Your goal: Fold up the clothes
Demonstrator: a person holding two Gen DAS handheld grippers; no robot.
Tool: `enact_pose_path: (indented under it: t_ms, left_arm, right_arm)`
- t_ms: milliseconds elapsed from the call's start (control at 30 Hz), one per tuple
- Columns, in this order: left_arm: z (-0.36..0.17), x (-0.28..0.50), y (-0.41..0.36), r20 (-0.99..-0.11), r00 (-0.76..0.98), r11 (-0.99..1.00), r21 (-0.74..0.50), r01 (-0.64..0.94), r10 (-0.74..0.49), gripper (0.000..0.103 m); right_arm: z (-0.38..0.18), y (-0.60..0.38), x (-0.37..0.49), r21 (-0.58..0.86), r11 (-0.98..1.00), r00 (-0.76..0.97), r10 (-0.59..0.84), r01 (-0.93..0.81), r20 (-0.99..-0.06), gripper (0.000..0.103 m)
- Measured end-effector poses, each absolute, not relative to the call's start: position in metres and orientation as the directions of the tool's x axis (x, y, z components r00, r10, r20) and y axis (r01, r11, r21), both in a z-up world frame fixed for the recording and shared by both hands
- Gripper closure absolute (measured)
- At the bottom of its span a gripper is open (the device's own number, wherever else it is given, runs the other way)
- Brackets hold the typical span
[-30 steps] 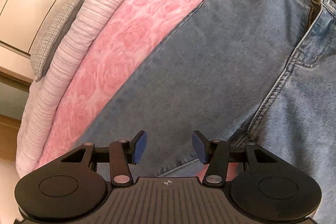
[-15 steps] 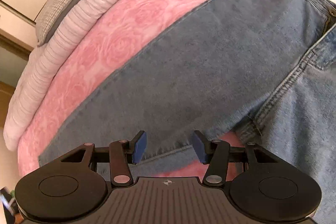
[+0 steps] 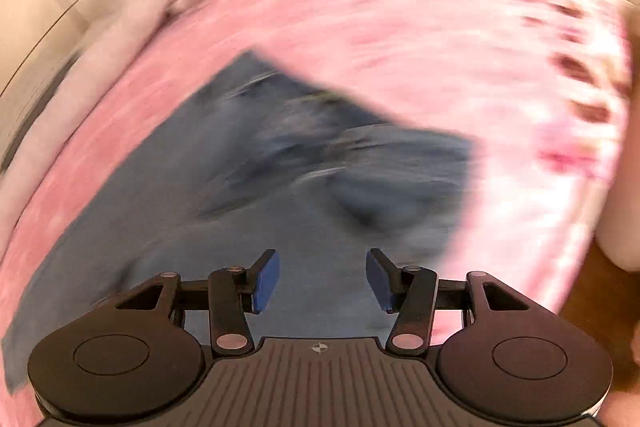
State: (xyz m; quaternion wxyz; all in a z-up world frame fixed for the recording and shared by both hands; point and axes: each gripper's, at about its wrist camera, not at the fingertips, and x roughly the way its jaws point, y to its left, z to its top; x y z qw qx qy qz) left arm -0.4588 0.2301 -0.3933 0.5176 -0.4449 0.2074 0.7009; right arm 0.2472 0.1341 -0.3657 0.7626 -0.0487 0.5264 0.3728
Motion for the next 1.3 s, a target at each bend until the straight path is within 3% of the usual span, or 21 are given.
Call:
enact_pose_path:
  t_ms: [300, 333, 367, 400, 467, 567, 667, 833, 1067, 1300]
  left_arm:
    - [-0.4, -0.398, 0.135, -0.84, -0.082, -0.481, -0.225, -0.847, 0.536, 0.08]
    - [-0.4, -0.393, 0.132, -0.841, -0.09, -0.485, -0.218, -0.847, 0.534, 0.08]
    - [-0.401, -0.388, 0.128, -0.841, -0.098, -0.489, -0.211, -0.846, 0.532, 0.08]
    - [-0.4, -0.385, 0.125, -0.84, -0.108, -0.489, -0.201, -0.849, 0.532, 0.08]
    - [-0.396, -0.379, 0.12, -0.836, -0.128, -0.484, -0.177, -0.857, 0.533, 0.08]
    - [-0.393, -0.374, 0.122, -0.834, -0.147, -0.451, -0.132, -0.883, 0.532, 0.08]
    - [-0.392, -0.367, 0.132, -0.833, -0.151, -0.365, -0.065, -0.929, 0.532, 0.08]
    - [-0.39, -0.366, 0.141, -0.827, -0.141, -0.289, -0.027, -0.957, 0.544, 0.078]
    - [-0.392, -0.398, 0.173, -0.822, -0.097, -0.273, -0.073, -0.959, 0.562, 0.078]
    - [-0.39, -0.353, 0.248, -0.821, 0.206, 0.223, -0.099, -0.97, 0.532, 0.077]
  right_arm:
    - [-0.431, 0.087, 0.341, 0.675, 0.679, -0.017, 0.701, -0.288, -0.713, 0.053]
    - [-0.432, 0.091, 0.342, 0.682, 0.667, -0.02, 0.71, -0.3, -0.704, 0.07]
    - [-0.432, 0.095, 0.344, 0.689, 0.655, -0.024, 0.719, -0.311, -0.695, 0.094]
    - [-0.42, 0.097, 0.341, 0.664, 0.643, 0.0, 0.718, -0.38, -0.696, 0.095]
    - [-0.392, 0.101, 0.334, 0.586, 0.611, 0.058, 0.717, -0.532, -0.695, 0.095]
    - [-0.389, 0.099, 0.327, 0.476, 0.624, 0.103, 0.666, -0.62, -0.739, 0.095]
    - [-0.408, 0.113, 0.323, 0.358, 0.655, 0.078, 0.538, -0.665, -0.839, 0.087]
    - [-0.367, 0.114, 0.305, 0.242, 0.669, 0.249, 0.55, -0.703, -0.798, 0.071]
    - [-0.368, 0.134, 0.265, 0.371, 0.564, 0.027, 0.574, -0.738, -0.818, 0.066]
    - [-0.39, 0.147, 0.206, 0.375, 0.55, -0.043, 0.522, -0.746, -0.852, 0.066]
